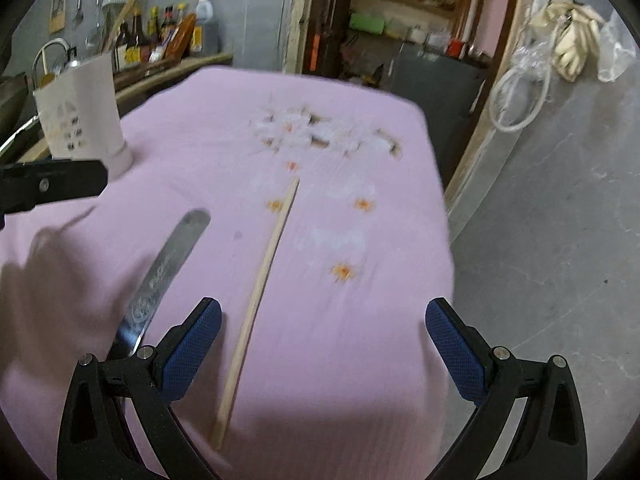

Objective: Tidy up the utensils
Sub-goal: 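Lower the left tool around the silver knife while the right tool lowers around the chopstick, then close the left tool on the knife blade while the right tool closes on the chopstick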

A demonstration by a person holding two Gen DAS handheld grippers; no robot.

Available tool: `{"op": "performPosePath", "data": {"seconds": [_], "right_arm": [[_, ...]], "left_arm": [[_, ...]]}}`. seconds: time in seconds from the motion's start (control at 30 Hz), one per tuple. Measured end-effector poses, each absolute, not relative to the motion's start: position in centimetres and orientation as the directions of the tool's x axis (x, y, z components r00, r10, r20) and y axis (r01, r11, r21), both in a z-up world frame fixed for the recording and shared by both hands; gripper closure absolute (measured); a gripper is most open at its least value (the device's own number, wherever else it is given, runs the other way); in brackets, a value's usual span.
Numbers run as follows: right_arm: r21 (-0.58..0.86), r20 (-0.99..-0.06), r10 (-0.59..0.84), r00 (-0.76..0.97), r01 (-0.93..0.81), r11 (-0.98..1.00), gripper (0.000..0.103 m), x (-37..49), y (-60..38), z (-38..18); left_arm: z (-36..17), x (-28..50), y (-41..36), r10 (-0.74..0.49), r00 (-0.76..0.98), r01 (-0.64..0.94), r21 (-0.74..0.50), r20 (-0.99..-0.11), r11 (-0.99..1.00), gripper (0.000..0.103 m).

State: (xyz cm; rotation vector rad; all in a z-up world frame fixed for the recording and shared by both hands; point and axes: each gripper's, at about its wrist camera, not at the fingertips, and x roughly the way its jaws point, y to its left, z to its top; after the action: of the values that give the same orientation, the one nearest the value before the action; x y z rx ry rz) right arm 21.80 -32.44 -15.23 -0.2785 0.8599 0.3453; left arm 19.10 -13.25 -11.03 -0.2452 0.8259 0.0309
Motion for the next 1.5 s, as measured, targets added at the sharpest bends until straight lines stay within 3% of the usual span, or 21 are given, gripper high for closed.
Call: {"op": "performPosePath", "data": {"seconds": [0.13,0.47,0.6,0.9,1.0,1.17,1.5], "right_arm": [[-0.073,-0.784,0.195,0.589,-0.399,0.914,0.011,21.6,-32.9,-15.5],[-0.086,-0.783,0.171,0.599,-0.376,0.923,0.064,21.9,-34.7,-15.1],[-0.064,-0.793,0.175,0.584,-0.366,0.928,0.086,21.7,-35.7,-15.0],[-0.008,-0.8,0.204,0.564,-0.351,0.937,0.092,21.2,-36.8,-15.0],[0.01,-0.804,0.21,0.556,-0.34,0.94,0.092,21.0,-37.0,-14.9],[0.043,-0.805,0.228,0.547,-0.33,0.943,0.092,20.9,-37.3,-14.8],[0.096,-0.806,0.254,0.535,-0.306,0.947,0.098,20.6,-37.7,-14.9]], "left_arm": [[-11.6,19.7,-13.8,-0.13,0.647,-0.074,-0.231,-0.751,0.97,0.026],[-13.3,21.0,-15.8,-0.271,0.555,0.014,-0.317,-0.787,0.948,0.062],[-14.3,21.5,-17.2,-0.306,0.496,0.045,-0.328,-0.812,0.944,0.071],[-14.9,21.8,-18.2,-0.319,0.445,0.062,-0.326,-0.837,0.943,0.078],[-14.8,22.2,-18.5,-0.285,0.445,0.066,-0.286,-0.849,0.956,0.087],[-14.8,22.7,-18.9,-0.274,0.443,0.07,-0.272,-0.854,0.96,0.089],[-14.4,22.9,-18.5,-0.355,0.443,0.02,-0.387,-0.823,0.922,0.097]]}}
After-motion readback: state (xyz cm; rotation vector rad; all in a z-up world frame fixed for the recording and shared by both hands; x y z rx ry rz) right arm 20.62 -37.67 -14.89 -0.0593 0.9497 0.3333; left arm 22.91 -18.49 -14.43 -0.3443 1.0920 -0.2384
